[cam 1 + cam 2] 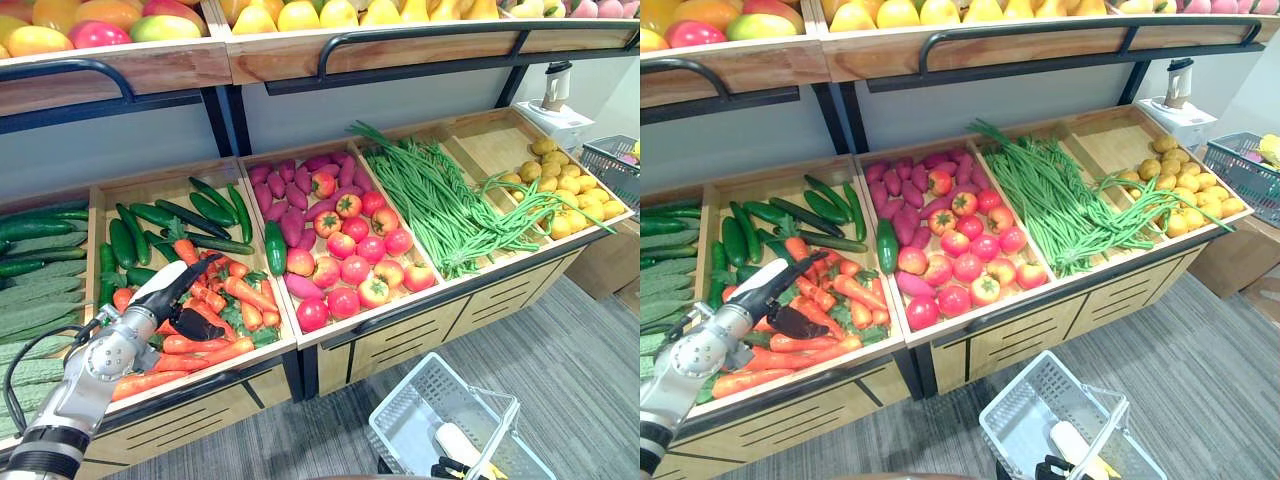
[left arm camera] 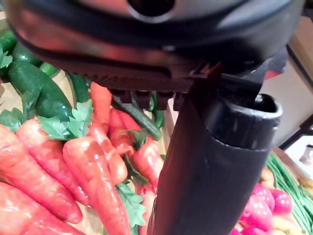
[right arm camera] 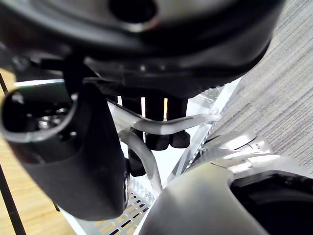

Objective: Pick vegetable in the basket

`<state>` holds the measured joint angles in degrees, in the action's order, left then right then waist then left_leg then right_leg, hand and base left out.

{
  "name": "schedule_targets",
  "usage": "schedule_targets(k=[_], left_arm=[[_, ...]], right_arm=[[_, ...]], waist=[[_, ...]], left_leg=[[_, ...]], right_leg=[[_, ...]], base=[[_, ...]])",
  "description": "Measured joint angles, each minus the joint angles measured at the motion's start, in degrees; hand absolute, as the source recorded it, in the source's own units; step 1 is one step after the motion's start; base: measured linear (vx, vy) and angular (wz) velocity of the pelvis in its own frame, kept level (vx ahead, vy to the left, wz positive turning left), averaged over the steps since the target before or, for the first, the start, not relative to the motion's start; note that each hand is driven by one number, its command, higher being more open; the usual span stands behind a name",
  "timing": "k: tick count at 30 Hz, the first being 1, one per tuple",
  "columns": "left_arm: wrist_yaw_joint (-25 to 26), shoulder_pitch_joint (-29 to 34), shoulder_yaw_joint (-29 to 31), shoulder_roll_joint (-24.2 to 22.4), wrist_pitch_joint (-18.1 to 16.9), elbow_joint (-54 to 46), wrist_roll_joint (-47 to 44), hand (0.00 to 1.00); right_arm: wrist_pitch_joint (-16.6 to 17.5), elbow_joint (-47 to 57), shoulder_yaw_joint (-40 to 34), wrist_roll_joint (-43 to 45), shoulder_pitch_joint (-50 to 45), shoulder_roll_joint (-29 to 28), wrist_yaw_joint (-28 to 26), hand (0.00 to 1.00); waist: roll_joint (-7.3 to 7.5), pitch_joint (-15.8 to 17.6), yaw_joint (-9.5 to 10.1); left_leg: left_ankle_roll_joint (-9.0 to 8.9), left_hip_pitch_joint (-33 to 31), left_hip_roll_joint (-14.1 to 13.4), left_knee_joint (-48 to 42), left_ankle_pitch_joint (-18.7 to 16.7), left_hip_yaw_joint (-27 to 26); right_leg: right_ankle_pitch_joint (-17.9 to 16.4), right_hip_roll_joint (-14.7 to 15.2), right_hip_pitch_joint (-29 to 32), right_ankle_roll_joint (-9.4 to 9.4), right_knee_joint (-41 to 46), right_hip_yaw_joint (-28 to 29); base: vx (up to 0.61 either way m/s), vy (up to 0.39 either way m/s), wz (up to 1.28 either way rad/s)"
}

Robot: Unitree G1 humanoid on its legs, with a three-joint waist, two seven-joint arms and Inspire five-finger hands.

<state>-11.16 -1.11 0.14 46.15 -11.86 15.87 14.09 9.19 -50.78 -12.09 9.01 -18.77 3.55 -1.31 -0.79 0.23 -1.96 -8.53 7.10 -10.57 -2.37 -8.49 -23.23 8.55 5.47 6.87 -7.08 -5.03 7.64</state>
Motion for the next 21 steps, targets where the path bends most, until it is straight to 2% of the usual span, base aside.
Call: schedule_targets(k=[16, 21], left_arm=[[0.80, -0.01, -6.59, 1.24, -2.85, 0.88, 8.48, 1.00], [1.17, -0.15, -6.65, 1.31, -3.25, 1.76, 11.47, 1.00]], right_arm=[[0.69, 0.25, 2.17, 0.00, -0.19, 0.73, -0.65, 0.00], [0.95, 0.73, 2.22, 0.01, -0.39, 0.71, -0.88, 0.00]], waist=[[0.27, -0.14, -0.08], [0.15, -0.10, -0.32]], left_leg=[[-0.74, -0.16, -1.22, -0.86, -0.42, -2.38], [-0.86, -0.40, -1.28, -0.86, -0.43, -3.19]], right_leg=[[0.71, -1.41, 1.13, 0.50, 0.00, 1.65], [0.91, -1.40, 2.00, 0.53, 0.00, 2.22]], base=[[-0.01, -0.015, -0.07], [0.01, -0.013, -0.08]])
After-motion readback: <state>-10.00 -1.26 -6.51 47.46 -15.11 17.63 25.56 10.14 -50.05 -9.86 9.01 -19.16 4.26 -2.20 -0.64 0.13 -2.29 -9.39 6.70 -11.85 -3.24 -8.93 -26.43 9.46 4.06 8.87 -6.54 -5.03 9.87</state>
